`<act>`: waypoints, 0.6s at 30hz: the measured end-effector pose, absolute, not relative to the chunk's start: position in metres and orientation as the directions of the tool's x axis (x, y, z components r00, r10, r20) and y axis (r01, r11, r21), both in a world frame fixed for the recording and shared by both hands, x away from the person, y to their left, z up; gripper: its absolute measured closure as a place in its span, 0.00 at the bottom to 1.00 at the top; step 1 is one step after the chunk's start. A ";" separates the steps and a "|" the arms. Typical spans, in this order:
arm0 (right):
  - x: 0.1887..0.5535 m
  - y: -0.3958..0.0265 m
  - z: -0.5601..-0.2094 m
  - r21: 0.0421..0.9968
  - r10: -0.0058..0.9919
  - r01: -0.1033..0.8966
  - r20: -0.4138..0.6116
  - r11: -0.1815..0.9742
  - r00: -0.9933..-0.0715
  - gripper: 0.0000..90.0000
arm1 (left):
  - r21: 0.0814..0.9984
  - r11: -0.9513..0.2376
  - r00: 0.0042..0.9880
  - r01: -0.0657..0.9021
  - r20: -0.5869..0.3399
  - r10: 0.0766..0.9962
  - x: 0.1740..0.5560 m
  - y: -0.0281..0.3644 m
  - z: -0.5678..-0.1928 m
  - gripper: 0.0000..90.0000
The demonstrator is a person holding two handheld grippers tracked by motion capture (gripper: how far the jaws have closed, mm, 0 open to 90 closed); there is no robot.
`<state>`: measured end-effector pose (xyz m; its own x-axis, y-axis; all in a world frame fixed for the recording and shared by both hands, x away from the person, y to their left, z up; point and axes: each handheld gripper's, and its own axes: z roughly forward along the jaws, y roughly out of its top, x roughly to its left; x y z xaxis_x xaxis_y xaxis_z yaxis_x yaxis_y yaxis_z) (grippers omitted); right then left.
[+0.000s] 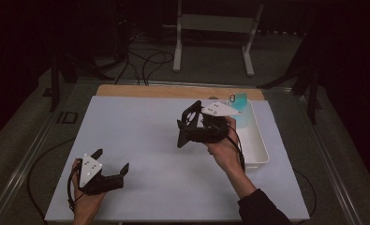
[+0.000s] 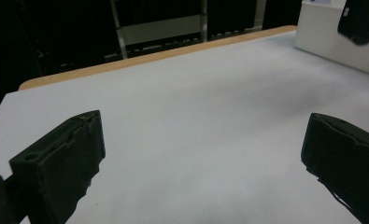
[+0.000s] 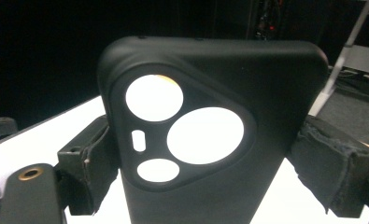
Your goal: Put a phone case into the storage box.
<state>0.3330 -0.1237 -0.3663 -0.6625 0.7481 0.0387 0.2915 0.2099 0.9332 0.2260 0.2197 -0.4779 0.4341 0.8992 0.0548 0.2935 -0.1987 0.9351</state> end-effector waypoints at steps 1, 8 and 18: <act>0.335 -0.125 -0.365 0.933 0.751 0.290 0.035 0.212 -0.660 0.16 | 0.935 -0.200 0.433 0.294 0.056 0.899 0.226 0.220 -0.478 0.00; 0.347 -0.133 -0.359 0.936 0.772 0.286 0.026 0.205 -0.636 0.16 | 0.936 -0.194 0.424 0.295 0.053 0.904 0.226 0.221 -0.478 0.00; 0.362 -0.136 -0.361 0.939 0.805 0.300 0.043 0.171 -0.592 0.16 | 0.935 -0.192 0.420 0.299 0.052 0.906 0.225 0.222 -0.478 0.01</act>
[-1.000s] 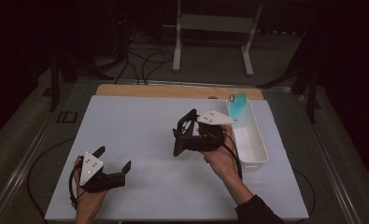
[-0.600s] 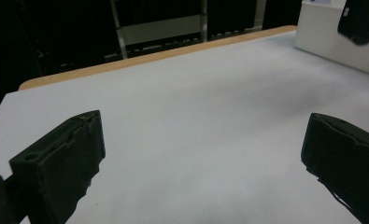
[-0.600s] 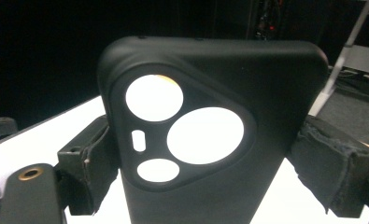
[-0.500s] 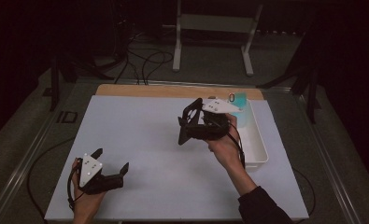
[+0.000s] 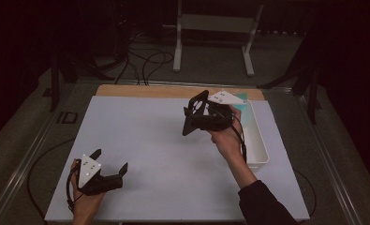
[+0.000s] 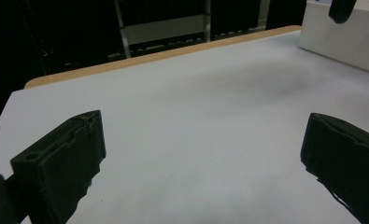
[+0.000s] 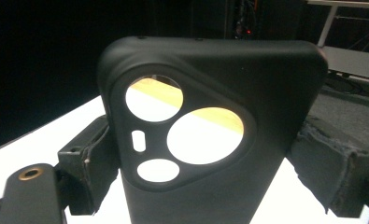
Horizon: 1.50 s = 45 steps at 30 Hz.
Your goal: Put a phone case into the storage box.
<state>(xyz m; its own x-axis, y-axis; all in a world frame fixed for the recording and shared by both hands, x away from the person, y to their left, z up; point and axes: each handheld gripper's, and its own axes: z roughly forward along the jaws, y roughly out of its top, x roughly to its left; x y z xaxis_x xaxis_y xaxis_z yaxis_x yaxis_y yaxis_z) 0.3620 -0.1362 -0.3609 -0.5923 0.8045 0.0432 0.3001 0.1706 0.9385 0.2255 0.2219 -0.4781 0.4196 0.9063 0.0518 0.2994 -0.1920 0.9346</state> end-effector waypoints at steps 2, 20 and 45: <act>0.365 -0.139 -0.360 0.938 0.811 0.304 0.042 0.170 -0.584 0.16 | 0.934 -0.193 0.420 0.299 0.053 0.906 0.226 0.222 -0.478 0.01; 0.384 -0.157 -0.351 0.937 0.848 0.293 -0.007 0.191 -0.530 0.16 | 0.936 -0.191 0.413 0.297 0.055 0.909 0.225 0.222 -0.478 0.01; 0.402 -0.184 -0.347 0.933 0.892 0.307 -0.030 0.187 -0.451 0.16 | 0.935 -0.190 0.409 0.301 0.054 0.911 0.225 0.222 -0.478 0.01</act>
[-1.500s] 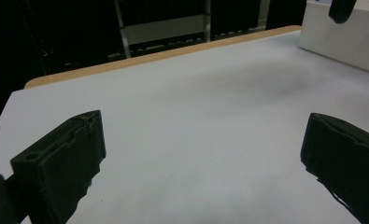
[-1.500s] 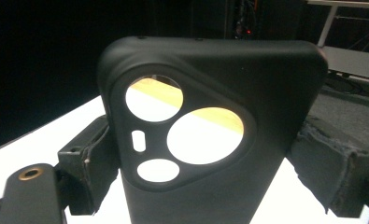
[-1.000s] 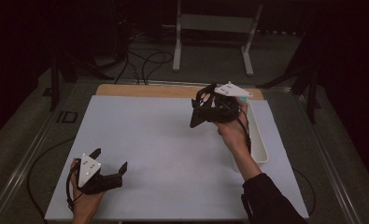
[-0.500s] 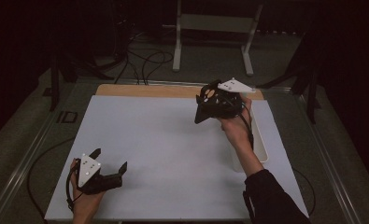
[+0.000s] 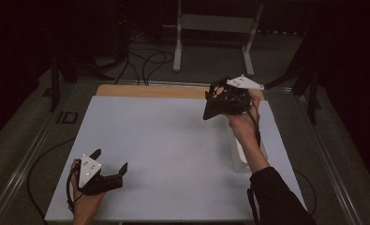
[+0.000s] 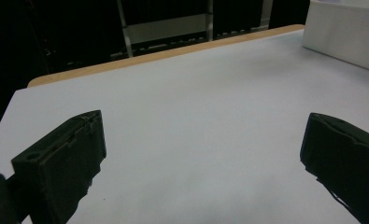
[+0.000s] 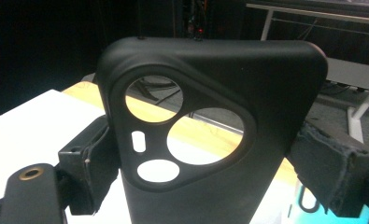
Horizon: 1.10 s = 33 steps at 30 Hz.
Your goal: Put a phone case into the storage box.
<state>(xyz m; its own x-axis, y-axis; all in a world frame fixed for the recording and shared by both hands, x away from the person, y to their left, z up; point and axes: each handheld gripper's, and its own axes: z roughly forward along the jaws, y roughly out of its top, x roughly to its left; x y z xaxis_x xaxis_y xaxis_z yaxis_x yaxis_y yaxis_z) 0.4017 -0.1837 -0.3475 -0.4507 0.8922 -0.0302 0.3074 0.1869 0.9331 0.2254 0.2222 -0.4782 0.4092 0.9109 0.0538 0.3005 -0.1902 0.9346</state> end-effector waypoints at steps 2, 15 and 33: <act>0.403 -0.186 -0.346 0.934 0.895 0.304 -0.036 0.189 -0.445 0.16 | 0.935 -0.189 0.409 0.300 0.053 0.911 0.225 0.222 -0.478 0.01; 0.409 -0.201 -0.344 0.933 0.915 0.315 -0.038 0.177 -0.402 0.16 | 0.933 -0.189 0.407 0.305 0.052 0.912 0.226 0.223 -0.479 0.01; 0.416 -0.228 -0.344 0.930 0.942 0.335 -0.032 0.150 -0.333 0.16 | 0.935 -0.185 0.403 0.304 0.050 0.914 0.225 0.223 -0.478 0.01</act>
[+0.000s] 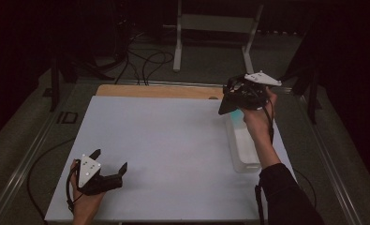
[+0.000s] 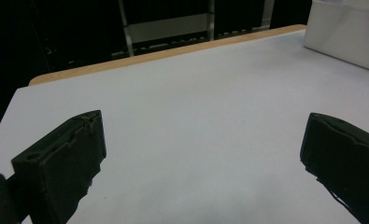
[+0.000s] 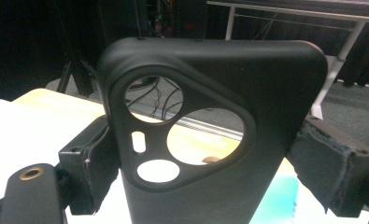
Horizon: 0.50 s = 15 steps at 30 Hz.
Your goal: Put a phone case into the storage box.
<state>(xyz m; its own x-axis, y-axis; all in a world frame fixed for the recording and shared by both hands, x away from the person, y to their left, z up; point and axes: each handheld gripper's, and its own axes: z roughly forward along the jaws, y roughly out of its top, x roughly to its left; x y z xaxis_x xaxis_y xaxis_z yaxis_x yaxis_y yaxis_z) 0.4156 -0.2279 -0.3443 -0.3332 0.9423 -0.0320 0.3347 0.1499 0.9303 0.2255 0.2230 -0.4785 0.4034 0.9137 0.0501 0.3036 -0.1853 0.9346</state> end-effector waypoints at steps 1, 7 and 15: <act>0.416 -0.229 -0.345 0.930 0.943 0.337 -0.030 0.147 -0.330 0.16 | 0.935 -0.185 0.403 0.303 0.050 0.914 0.225 0.223 -0.478 0.01; 0.417 -0.237 -0.347 0.927 0.948 0.345 -0.038 0.151 -0.315 0.16 | 0.936 -0.175 0.398 0.304 0.042 0.917 0.225 0.224 -0.478 0.01; 0.420 -0.248 -0.351 0.923 0.958 0.360 -0.035 0.140 -0.283 0.16 | 0.935 -0.181 0.401 0.306 0.046 0.915 0.225 0.224 -0.479 0.01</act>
<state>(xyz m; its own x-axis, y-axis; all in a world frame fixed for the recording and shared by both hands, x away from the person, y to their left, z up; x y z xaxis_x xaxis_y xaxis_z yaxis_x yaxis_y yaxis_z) 0.4196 -0.2479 -0.3513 -0.2831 0.9584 -0.0353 0.3595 0.1402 0.9225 0.2253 0.2238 -0.4788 0.4008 0.9150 0.0461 0.3057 -0.1810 0.9348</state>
